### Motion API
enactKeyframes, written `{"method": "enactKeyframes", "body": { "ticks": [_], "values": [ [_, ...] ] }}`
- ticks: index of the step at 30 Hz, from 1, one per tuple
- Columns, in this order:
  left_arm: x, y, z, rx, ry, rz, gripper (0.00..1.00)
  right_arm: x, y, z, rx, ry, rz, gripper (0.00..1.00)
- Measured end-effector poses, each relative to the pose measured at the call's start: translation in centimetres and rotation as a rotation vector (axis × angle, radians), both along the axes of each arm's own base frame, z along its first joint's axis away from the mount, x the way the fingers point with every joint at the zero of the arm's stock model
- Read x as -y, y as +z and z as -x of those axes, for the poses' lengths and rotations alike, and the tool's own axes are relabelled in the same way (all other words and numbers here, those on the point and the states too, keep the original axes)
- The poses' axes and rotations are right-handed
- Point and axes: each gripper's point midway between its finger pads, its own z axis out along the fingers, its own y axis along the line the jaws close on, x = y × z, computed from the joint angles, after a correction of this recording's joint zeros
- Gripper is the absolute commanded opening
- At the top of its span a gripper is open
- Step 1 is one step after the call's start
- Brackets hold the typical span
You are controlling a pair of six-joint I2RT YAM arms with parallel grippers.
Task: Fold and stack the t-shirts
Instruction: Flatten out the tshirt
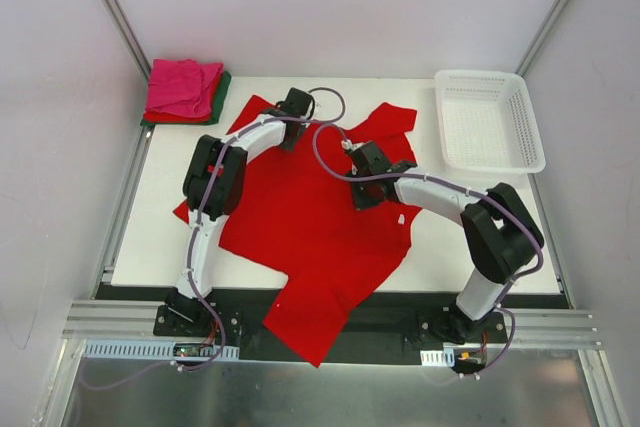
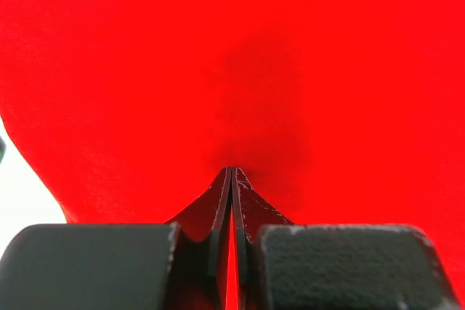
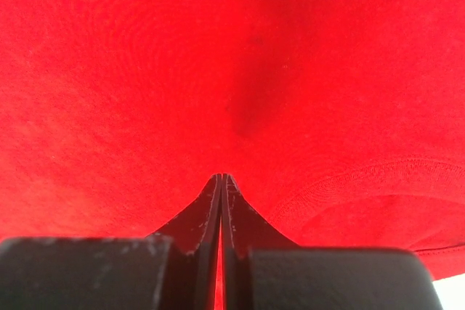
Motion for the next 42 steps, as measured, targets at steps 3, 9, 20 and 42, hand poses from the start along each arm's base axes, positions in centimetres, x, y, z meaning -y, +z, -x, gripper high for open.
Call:
{"method": "enactKeyframes", "body": {
  "ticks": [3,9,20,42],
  "values": [
    [-0.3,-0.1,-0.1,-0.025,0.0,-0.005,0.01,0.0,-0.4,0.0,-0.015,0.003,0.014,0.01],
    [-1.3,-0.2,0.0,-0.055,0.015,-0.015,0.0,0.3,-1.3,0.3,-0.058,0.013,0.055,0.01],
    [-2.5,-0.3,0.3,-0.08,0.036,-0.023,0.0,0.3,-2.7,-0.6,-0.116,0.006,0.142,0.01],
    [-3.6,-0.4,0.3,-0.102,0.061,-0.001,0.0,7.9,-2.1,-4.5,-0.16,-0.215,0.296,0.01]
  ]
}}
